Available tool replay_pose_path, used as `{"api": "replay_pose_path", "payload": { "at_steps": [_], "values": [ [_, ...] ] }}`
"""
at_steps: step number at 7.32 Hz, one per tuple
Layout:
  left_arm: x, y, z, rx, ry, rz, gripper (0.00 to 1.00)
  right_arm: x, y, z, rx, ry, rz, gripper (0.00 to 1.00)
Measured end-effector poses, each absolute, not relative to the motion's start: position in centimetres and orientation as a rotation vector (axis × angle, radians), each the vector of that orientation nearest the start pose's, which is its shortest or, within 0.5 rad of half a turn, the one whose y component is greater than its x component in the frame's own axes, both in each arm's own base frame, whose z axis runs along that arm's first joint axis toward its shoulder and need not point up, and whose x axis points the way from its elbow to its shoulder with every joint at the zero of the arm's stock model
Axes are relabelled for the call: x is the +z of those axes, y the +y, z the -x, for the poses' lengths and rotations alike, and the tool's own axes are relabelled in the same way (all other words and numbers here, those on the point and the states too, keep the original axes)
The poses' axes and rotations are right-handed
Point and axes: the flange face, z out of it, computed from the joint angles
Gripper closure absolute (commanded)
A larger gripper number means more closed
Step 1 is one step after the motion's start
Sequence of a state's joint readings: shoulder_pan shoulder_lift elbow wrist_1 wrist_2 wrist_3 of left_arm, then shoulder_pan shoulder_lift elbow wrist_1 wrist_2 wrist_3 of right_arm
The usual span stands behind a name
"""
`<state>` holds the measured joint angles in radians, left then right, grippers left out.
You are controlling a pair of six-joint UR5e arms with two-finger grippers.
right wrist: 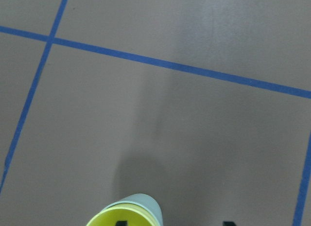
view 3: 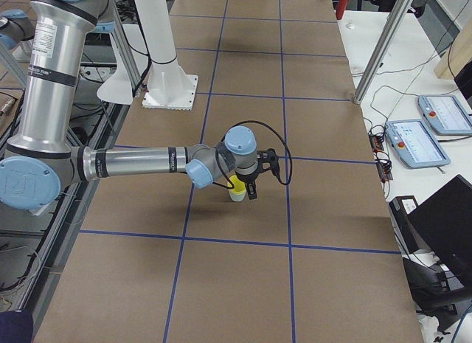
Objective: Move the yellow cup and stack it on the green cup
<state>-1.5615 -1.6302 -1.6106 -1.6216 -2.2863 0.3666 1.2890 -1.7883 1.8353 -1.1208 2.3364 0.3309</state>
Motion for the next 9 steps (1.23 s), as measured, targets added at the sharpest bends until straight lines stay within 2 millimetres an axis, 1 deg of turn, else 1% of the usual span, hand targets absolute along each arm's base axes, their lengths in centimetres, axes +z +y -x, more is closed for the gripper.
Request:
{"api": "replay_pose_path", "payload": {
  "at_steps": [1, 3, 4, 5, 6, 7, 9],
  "values": [
    [61.0, -52.5, 6.3, 0.411, 0.683, -0.266, 0.0, 57.9, -43.1, 3.7, -0.15, -0.823, -0.217, 0.01],
    [61.8, -51.7, 6.3, 0.406, 0.686, -0.252, 0.0, 57.5, -45.4, -0.7, -0.159, -0.767, -0.176, 0.01],
    [62.7, -50.9, 6.3, 0.403, 0.689, -0.237, 0.0, 57.7, -45.9, -2.5, -0.144, -0.745, -0.144, 0.01],
    [63.8, -49.6, 6.3, 0.396, 0.695, -0.217, 0.0, 58.5, -45.5, -3.8, -0.123, -0.724, -0.115, 0.01],
    [64.7, -48.6, 6.3, 0.388, 0.702, -0.196, 0.0, 59.4, -45.0, -4.4, -0.109, -0.712, -0.093, 0.01],
    [64.8, -48.2, 6.3, 0.375, 0.72, -0.173, 0.0, 60.5, -44.8, -4.6, -0.1, -0.707, -0.073, 0.01],
    [62.5, -47.7, 6.6, 0.35, 0.757, -0.158, 0.0, 62.8, -44.8, -4.7, -0.08, -0.705, -0.03, 0.01]
  ]
}}
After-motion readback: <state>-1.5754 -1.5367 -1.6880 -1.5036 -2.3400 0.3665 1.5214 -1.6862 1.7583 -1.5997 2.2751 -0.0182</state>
